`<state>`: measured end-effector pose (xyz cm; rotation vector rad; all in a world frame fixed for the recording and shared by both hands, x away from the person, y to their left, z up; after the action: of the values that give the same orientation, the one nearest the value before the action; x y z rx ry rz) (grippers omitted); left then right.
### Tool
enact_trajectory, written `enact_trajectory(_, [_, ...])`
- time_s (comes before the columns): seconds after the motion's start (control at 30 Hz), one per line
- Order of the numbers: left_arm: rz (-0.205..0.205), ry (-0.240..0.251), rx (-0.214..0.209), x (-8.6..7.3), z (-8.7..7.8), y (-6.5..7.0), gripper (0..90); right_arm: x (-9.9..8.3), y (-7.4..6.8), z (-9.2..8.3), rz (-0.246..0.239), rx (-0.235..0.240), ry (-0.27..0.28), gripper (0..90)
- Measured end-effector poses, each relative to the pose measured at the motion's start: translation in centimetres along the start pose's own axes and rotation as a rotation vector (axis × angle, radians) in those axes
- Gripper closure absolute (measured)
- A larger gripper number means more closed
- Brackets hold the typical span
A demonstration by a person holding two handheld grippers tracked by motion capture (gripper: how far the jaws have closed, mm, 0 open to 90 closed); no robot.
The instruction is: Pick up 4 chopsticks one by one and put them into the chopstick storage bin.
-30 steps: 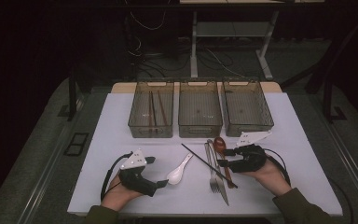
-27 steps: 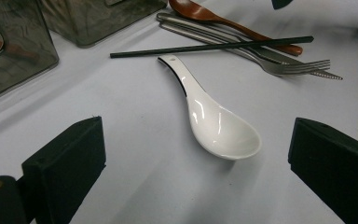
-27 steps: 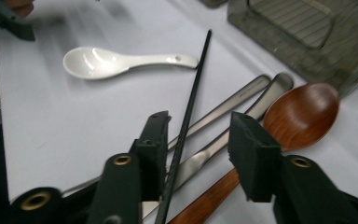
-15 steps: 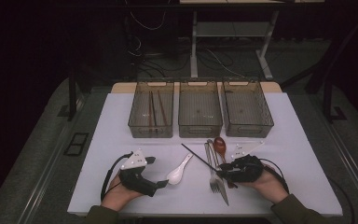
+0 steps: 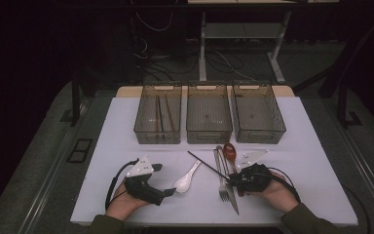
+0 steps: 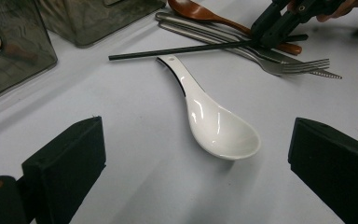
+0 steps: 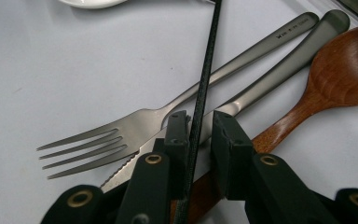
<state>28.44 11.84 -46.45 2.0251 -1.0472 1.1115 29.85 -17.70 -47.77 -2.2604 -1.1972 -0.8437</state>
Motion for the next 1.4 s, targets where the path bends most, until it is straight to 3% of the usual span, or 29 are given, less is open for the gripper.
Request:
enact_trajectory(0.57, [0.001,0.0,0.0,0.0,0.0,0.0,3.2,0.0,0.4,0.0,0.017,-0.023,-0.003,84.7])
enact_trajectory(0.8, [0.002,-0.001,-0.001,0.0,0.0,0.0,3.3,0.2,0.8,-0.6,0.044,-0.029,0.032,85.1])
enact_trajectory(1.4, [0.001,-0.002,-0.001,0.0,0.0,0.0,3.2,1.0,1.7,-2.4,0.061,-0.01,0.108,85.2])
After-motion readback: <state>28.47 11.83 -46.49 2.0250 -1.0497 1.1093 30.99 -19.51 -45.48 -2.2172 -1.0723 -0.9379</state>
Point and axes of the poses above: each handheld gripper's, and its own axes: z roughly forward along the jaws, x roughly out of its top, y roughly to its right, the point moved 5 cm from there along z, roughly forward along the jaws, and after that the axes turned 4 degrees about y, right-handed, at the moved point
